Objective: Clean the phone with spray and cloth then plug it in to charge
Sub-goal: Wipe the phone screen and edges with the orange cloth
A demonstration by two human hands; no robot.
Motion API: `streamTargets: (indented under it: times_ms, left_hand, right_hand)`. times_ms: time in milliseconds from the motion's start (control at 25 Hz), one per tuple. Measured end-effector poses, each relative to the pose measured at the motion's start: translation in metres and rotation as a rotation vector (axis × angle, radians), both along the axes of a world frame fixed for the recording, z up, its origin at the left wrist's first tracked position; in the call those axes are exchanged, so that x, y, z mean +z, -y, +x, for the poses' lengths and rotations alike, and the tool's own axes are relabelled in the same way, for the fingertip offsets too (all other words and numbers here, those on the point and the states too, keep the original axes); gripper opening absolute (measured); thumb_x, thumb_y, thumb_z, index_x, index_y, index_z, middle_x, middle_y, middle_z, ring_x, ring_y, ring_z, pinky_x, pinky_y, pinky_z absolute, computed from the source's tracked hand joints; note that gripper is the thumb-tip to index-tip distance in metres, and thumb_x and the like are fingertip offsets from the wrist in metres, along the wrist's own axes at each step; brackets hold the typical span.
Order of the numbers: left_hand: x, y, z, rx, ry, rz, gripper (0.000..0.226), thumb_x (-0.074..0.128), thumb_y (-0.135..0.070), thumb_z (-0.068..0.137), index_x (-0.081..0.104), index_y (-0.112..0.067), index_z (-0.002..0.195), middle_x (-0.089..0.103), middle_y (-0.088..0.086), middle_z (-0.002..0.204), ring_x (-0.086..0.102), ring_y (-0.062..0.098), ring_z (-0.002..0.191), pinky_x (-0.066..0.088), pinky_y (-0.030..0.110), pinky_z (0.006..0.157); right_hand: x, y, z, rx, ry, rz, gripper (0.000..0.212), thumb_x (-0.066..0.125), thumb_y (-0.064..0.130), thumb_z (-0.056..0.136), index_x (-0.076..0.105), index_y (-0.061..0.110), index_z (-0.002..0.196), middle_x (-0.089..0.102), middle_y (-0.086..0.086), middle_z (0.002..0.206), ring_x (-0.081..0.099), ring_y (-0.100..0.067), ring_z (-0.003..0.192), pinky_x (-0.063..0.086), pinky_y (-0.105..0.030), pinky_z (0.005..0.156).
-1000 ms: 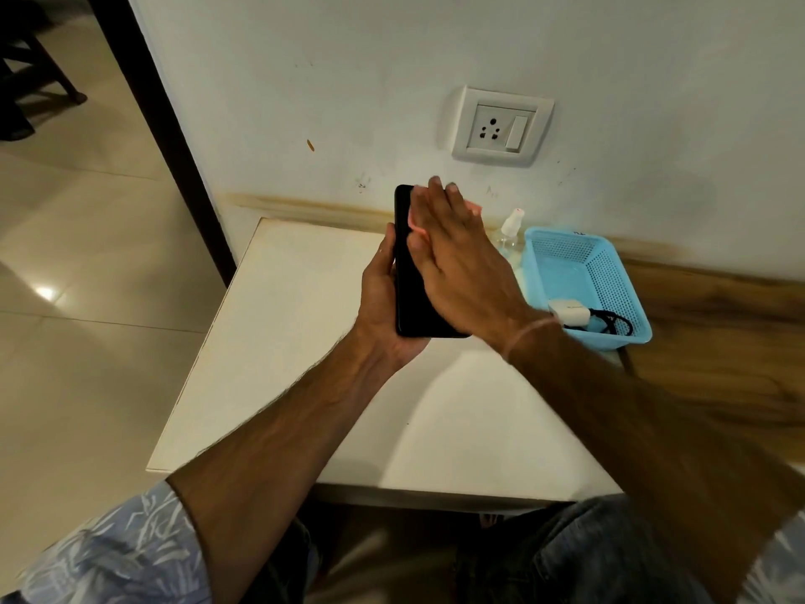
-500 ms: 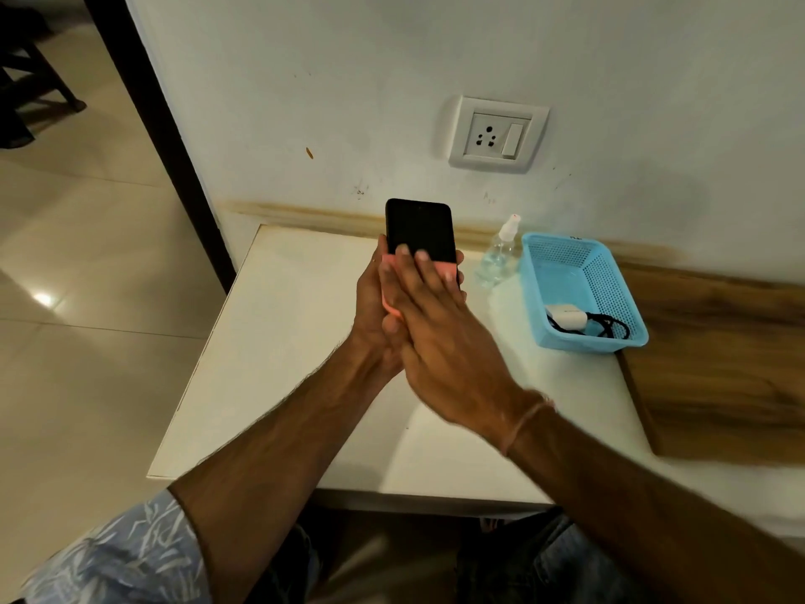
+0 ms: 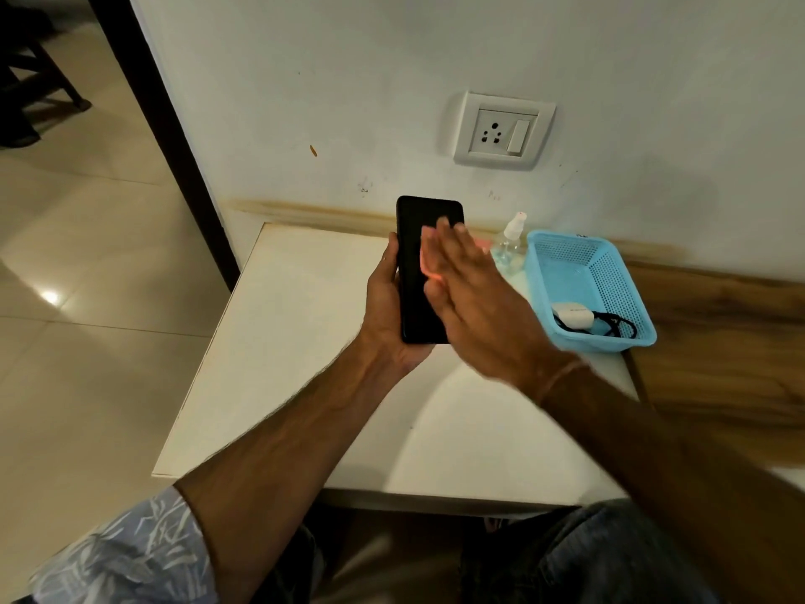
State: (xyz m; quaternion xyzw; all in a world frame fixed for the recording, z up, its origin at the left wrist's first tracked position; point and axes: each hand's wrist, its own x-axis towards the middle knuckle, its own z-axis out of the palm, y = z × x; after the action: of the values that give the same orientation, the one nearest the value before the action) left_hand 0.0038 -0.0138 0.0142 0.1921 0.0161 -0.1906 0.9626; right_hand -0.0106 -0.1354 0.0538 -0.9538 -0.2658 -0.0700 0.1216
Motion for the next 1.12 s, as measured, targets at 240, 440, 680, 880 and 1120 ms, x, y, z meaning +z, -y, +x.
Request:
streamTargets:
  times_ms: [240,440,680,880,1120]
  left_hand:
    - [0.004,0.011,-0.006,0.045,-0.03,0.026,0.055,0.046,-0.053,0.103,0.056,-0.017,0.143,0.057,0.011,0.145,0.055,0.028,0.133,0.046,0.043,0.11]
    - [0.002,0.007,-0.009,0.09,-0.013,0.103,0.048,0.033,-0.048,0.106,0.067,-0.02,0.126,0.066,0.002,0.123,0.07,0.016,0.107,0.053,0.034,0.094]
    - [0.009,-0.013,-0.002,-0.073,0.026,0.127,0.077,0.028,-0.069,0.098,0.053,-0.003,0.128,0.057,0.011,0.109,0.057,0.024,0.093,0.052,0.035,0.083]
    - [0.009,-0.008,-0.002,0.004,0.015,0.089,0.075,0.031,-0.065,0.1,0.049,-0.001,0.136,0.061,0.014,0.111,0.058,0.025,0.093,0.049,0.038,0.087]
    - [0.007,-0.005,-0.002,0.003,-0.014,0.08,0.079,0.038,-0.064,0.1,0.047,-0.001,0.146,0.062,0.018,0.117,0.062,0.03,0.102,0.05,0.041,0.095]
  right_hand:
    - [0.023,-0.03,0.063,-0.124,-0.069,-0.007,0.054,0.015,0.038,0.105,0.003,0.02,0.154,-0.005,-0.003,0.163,-0.008,-0.018,0.149,-0.001,-0.041,0.122]
    - [-0.001,-0.034,0.002,0.003,0.018,0.017,0.053,0.019,0.034,0.105,0.008,0.017,0.155,0.0,-0.002,0.163,-0.007,-0.017,0.15,0.001,-0.039,0.123]
    - [-0.027,-0.013,-0.072,0.109,0.03,-0.052,0.057,0.013,0.04,0.104,0.004,0.016,0.155,-0.001,-0.001,0.163,-0.007,-0.014,0.15,0.005,-0.039,0.123]
    - [-0.025,0.013,-0.076,0.162,0.041,-0.098,0.055,0.017,0.04,0.105,0.008,0.02,0.155,0.005,0.003,0.163,-0.001,-0.011,0.15,0.005,-0.032,0.122]
    - [-0.018,0.015,-0.049,0.025,-0.031,0.024,0.054,0.022,0.036,0.105,0.007,0.02,0.155,0.001,0.004,0.163,-0.007,-0.007,0.149,0.005,-0.033,0.123]
